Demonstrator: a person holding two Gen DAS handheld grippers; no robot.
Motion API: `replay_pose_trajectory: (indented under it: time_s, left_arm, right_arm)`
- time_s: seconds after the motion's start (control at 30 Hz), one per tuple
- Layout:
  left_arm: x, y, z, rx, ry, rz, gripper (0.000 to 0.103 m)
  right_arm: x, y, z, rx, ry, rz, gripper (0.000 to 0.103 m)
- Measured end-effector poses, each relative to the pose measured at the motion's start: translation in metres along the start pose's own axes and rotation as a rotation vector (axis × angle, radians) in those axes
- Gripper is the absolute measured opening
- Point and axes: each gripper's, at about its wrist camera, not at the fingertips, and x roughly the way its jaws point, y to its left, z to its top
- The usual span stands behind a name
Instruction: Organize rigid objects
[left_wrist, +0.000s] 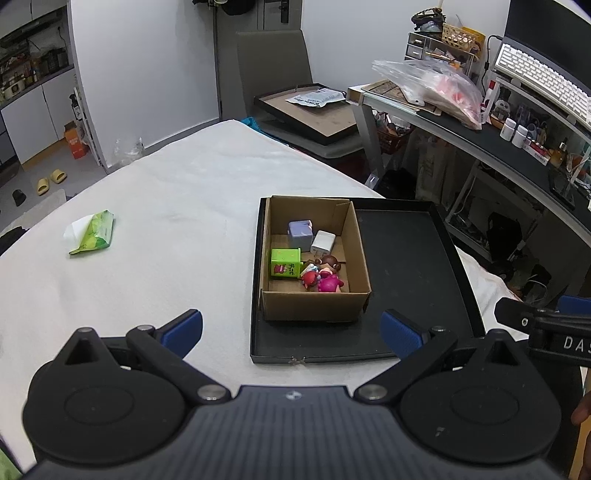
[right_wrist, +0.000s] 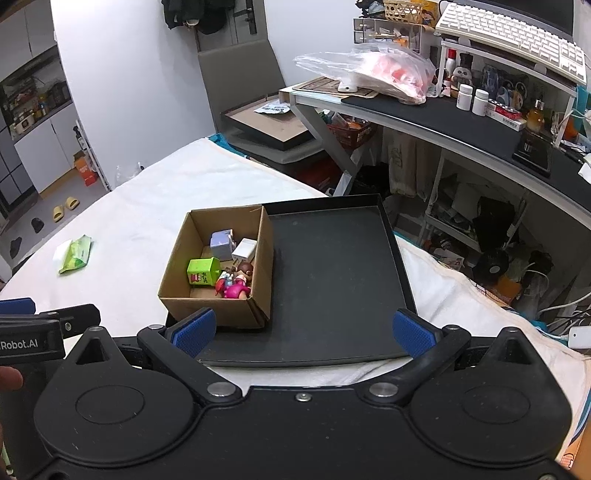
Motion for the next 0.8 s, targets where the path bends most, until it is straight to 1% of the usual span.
replay_pose_trajectory:
  time_s: [0.37,0.53,0.8]
  left_arm:
    - [0.004,-0.004,0.0,0.005,0.014,-0.002,0.102]
    - [0.006,-0.006,0.001,0.009,0.023,0.01,0.102]
    - [0.006,-0.007,0.001,0.012,0.011,0.017,0.102]
  right_arm:
    - [0.004,-0.002,-0.001,0.003,0.007,-0.017,0.103]
    - [0.006,-0.004,-0.001,0.005,0.01,-0.022,0.103]
    - [0.011,-0.003,-0.003,-0.002,0.023,-0.027,0.103]
